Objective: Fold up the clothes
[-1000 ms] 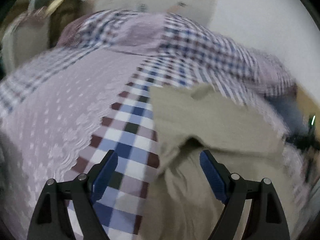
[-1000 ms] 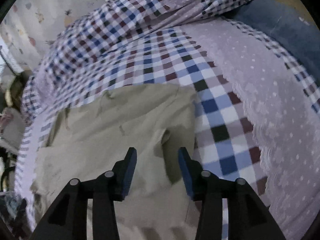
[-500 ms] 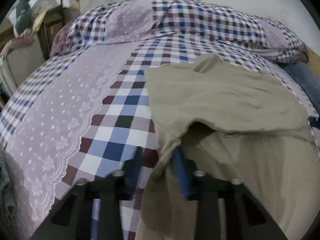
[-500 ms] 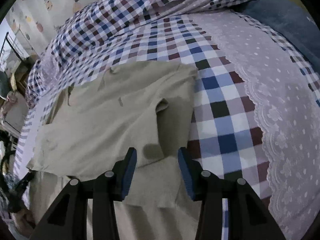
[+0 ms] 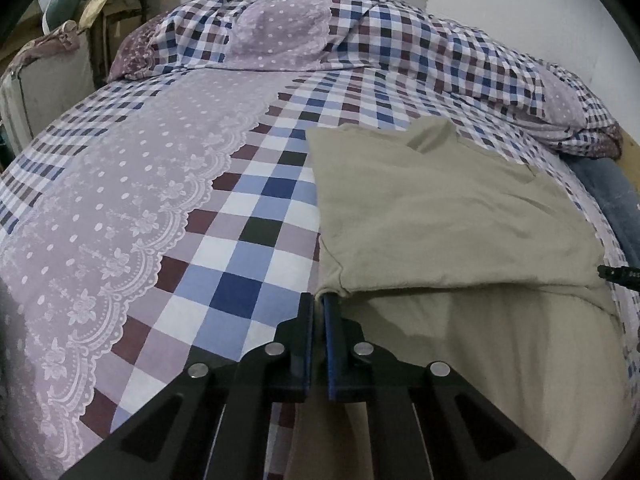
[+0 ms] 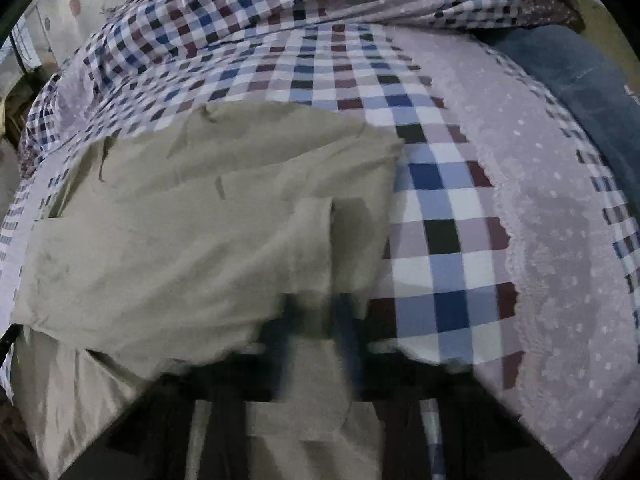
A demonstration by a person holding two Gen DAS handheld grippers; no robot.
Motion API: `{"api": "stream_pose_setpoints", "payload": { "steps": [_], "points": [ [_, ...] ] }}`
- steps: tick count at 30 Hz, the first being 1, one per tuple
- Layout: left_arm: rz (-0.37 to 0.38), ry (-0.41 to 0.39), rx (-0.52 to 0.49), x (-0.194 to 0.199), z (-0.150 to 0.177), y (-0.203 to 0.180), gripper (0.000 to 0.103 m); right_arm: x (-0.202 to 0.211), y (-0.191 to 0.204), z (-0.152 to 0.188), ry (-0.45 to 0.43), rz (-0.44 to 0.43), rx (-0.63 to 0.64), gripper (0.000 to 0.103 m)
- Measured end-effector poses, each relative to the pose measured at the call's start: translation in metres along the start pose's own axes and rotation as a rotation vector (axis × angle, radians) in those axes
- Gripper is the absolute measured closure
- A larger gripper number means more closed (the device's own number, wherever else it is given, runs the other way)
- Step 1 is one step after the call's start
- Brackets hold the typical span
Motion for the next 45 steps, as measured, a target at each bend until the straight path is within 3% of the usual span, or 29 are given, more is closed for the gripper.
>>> {"api": "stream_pose_setpoints", "payload": {
  "steps": [8, 13, 15, 16, 18, 19, 23, 26, 27, 30, 35, 39, 45],
  "points": [
    [0.021, -0.003, 0.027, 0.004, 0.000, 0.006, 0.099, 0.054, 0.008, 0.018, -0.009, 0.023, 0.015, 0.103],
    [0.044, 0.010, 0.048, 0.003, 0.001, 0.011, 0.099, 0.038, -0.014, 0.025, 0.110, 0.185, -0.068, 0.100],
    [0.056, 0.009, 0.061, 0.003, 0.003, 0.013, 0.099, 0.045, -0.008, 0.019, 0.088, 0.263, -0.069, 0.098],
    [0.062, 0.007, 0.067, 0.003, 0.004, 0.014, 0.099, 0.050, 0.008, 0.011, 0.058, 0.243, -0.037, 0.094],
    [0.076, 0.006, 0.079, 0.003, 0.005, 0.016, 0.099, 0.058, 0.049, -0.006, 0.001, 0.171, 0.043, 0.072],
    [0.082, 0.006, 0.084, 0.004, 0.006, 0.017, 0.099, 0.057, 0.078, -0.016, -0.017, 0.116, 0.093, 0.056],
    [0.117, 0.014, 0.105, 0.003, 0.009, 0.024, 0.099, 0.033, 0.210, -0.056, -0.020, -0.192, 0.288, 0.051],
    [0.137, 0.017, 0.122, 0.002, 0.011, 0.028, 0.099, -0.009, 0.294, -0.072, 0.062, -0.379, 0.369, 0.051],
    [0.139, 0.018, 0.124, 0.002, 0.011, 0.028, 0.099, -0.026, 0.319, -0.076, 0.097, -0.405, 0.395, 0.051],
    [0.141, 0.018, 0.127, 0.001, 0.012, 0.029, 0.099, -0.074, 0.372, -0.082, 0.173, -0.398, 0.457, 0.051],
    [0.153, 0.022, 0.139, -0.001, 0.012, 0.029, 0.099, -0.133, 0.407, -0.099, 0.239, -0.340, 0.418, 0.051],
    [0.162, 0.029, 0.150, -0.003, 0.011, 0.030, 0.099, -0.157, 0.432, -0.109, 0.252, -0.309, 0.468, 0.051],
    [0.182, 0.035, 0.167, -0.003, 0.011, 0.033, 0.099, -0.178, 0.453, -0.110, 0.356, -0.326, 0.563, 0.051]
  ]
}}
Point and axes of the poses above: each gripper's, at about its wrist camera, not at the fingertips, and x roughly against the way its jaws point, y to its left, z to its underside, the point moved 1 cm from there along -x, roughly the way its jaws point, and after that the axes turned 10 degrees about -z, right-handed, at the moved point
